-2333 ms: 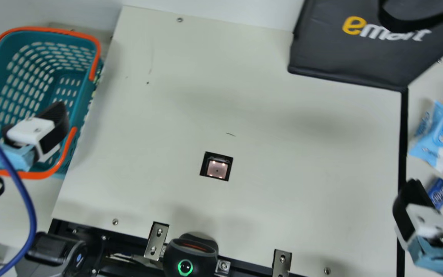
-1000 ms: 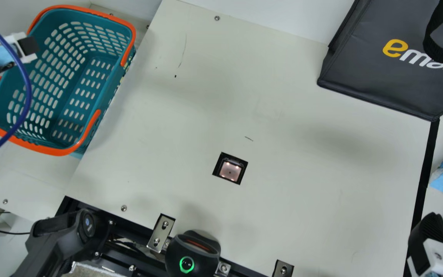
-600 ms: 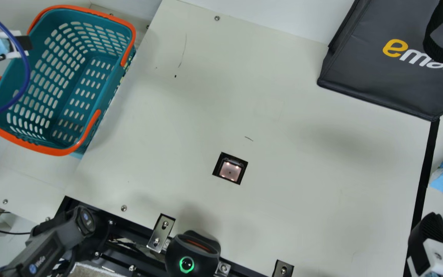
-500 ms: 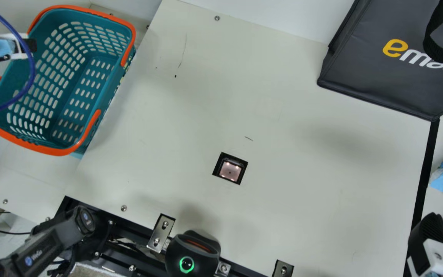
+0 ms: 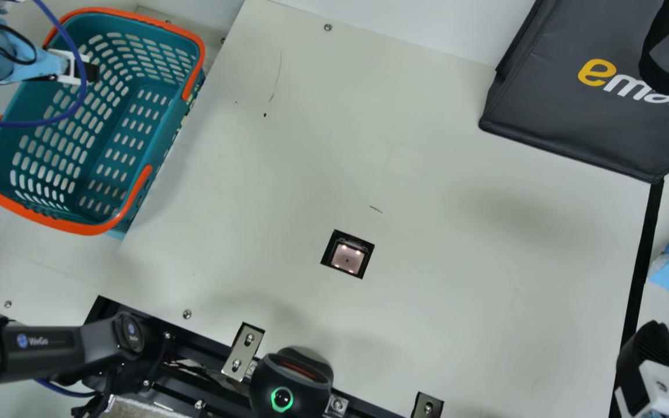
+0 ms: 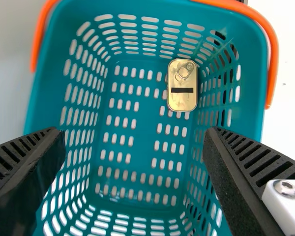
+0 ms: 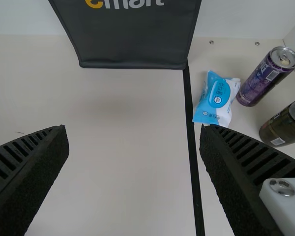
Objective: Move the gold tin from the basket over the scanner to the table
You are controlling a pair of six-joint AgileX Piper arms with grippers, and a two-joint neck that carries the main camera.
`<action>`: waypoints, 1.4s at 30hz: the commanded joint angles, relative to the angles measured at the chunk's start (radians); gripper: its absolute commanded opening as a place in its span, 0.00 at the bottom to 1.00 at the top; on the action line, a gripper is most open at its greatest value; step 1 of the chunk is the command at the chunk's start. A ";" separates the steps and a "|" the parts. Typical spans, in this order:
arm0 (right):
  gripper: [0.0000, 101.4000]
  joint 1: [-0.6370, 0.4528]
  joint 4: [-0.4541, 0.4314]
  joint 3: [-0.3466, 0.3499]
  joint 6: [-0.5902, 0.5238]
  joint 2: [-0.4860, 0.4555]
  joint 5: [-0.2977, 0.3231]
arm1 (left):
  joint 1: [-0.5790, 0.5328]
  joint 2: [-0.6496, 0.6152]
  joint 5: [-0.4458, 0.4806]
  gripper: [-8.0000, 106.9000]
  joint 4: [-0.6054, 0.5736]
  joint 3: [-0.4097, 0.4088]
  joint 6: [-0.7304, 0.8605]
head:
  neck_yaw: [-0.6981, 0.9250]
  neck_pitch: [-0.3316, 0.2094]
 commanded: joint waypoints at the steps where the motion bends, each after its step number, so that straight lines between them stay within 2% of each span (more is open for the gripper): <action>1: 0.94 0.000 0.000 0.000 0.000 0.000 0.000 | -0.012 0.068 -0.009 0.85 0.004 -0.014 0.002 | 0.004 -0.030; 11: 0.94 0.000 0.000 0.000 0.000 0.000 0.000 | -0.054 0.238 -0.083 0.85 0.025 -0.036 0.007 | 0.004 -0.030; 27: 0.94 0.000 0.000 0.000 0.000 0.000 0.000 | -0.066 0.352 -0.270 0.85 0.020 0.090 0.028 | 0.004 -0.030; 33: 0.94 0.000 0.000 0.000 0.000 0.000 0.000 | -0.059 0.376 -0.296 0.85 -0.052 0.107 0.074 | 0.004 -0.030; 42: 0.94 0.000 0.000 0.000 0.000 0.000 0.000 | -0.043 0.437 -0.297 0.85 -0.204 0.081 0.165 | 0.004 -0.030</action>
